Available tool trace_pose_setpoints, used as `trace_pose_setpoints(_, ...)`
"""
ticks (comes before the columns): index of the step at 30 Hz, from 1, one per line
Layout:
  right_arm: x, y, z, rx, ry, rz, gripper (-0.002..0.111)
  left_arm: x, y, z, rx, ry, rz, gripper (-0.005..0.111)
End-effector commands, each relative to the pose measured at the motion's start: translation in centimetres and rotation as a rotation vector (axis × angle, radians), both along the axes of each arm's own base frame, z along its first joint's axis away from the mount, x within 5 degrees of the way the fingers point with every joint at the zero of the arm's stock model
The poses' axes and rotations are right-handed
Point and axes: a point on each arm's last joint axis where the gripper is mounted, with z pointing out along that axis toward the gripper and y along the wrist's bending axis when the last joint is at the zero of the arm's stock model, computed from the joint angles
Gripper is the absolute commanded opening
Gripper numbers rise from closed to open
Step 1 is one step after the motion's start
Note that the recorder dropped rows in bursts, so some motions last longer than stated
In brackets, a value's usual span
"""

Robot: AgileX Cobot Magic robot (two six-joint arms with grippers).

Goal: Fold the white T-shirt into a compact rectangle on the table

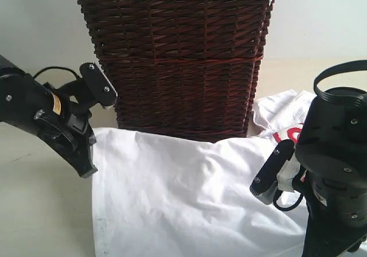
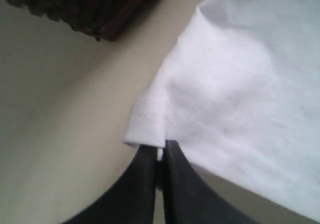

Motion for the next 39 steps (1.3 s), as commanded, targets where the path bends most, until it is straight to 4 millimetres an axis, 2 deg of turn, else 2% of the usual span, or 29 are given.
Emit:
trace_pose_setpoints(1,0.0,0.1,0.3,0.010,-0.013,0.005,0.026,-1.5,0.1,1.3,0.174,-0.116,-0.210,0.000)
trace_pose_setpoints(3,0.0,0.1,0.3,0.011,-0.016,-0.001,0.026,-2.9,-0.3,0.0,0.246,-0.104,-0.326,0.006)
trace_pose_setpoints(5,0.0,0.1,0.3,0.012,-0.019,-0.010,0.026,-4.0,-0.9,-0.8,0.281,-0.095,-0.413,0.034)
trace_pose_setpoints(6,0.0,0.1,0.3,0.012,-0.019,-0.010,0.026,-4.5,-1.0,-1.1,0.298,-0.073,-0.428,0.052)
trace_pose_setpoints(7,0.0,0.1,0.3,0.012,-0.019,-0.010,0.026,-5.0,-1.0,-1.5,0.308,-0.050,-0.431,0.058)
trace_pose_setpoints(9,0.0,0.1,0.3,0.012,-0.019,-0.010,0.026,-5.9,-1.0,-2.4,0.338,0.000,-0.456,0.054)
trace_pose_setpoints(12,0.0,0.1,0.3,0.012,-0.019,-0.010,0.026,-7.1,-1.1,-3.8,0.376,0.059,-0.507,0.041)
trace_pose_setpoints(15,0.0,0.1,0.3,0.012,-0.019,-0.010,0.026,-7.2,-2.1,-3.6,0.315,0.006,-0.511,0.040)
trace_pose_setpoints(18,0.0,0.1,0.3,0.012,-0.019,-0.010,0.026,-6.4,-3.7,-2.2,0.101,-0.071,-0.339,0.042)
trace_pose_setpoints(20,0.0,0.1,0.3,0.012,-0.019,-0.010,0.026,-5.4,-4.3,-1.6,-0.032,-0.069,-0.159,0.042)
trace_pose_setpoints(27,0.0,0.1,0.2,0.015,-0.022,-0.011,0.026,-1.2,-2.7,-2.2,-0.086,0.006,0.218,0.044)
trace_pose_setpoints(32,0.1,0.2,0.2,0.020,-0.031,-0.003,0.026,0.6,-2.6,-3.9,-0.029,0.076,0.230,0.056)
trace_pose_setpoints(34,0.2,0.2,0.2,0.029,-0.037,0.001,0.032,1.1,-3.0,-4.6,-0.010,0.089,0.206,0.056)
trace_pose_setpoints(39,0.1,0.1,0.2,0.018,-0.029,-0.002,0.057,2.2,-3.7,-5.2,-0.030,0.057,0.171,0.056)
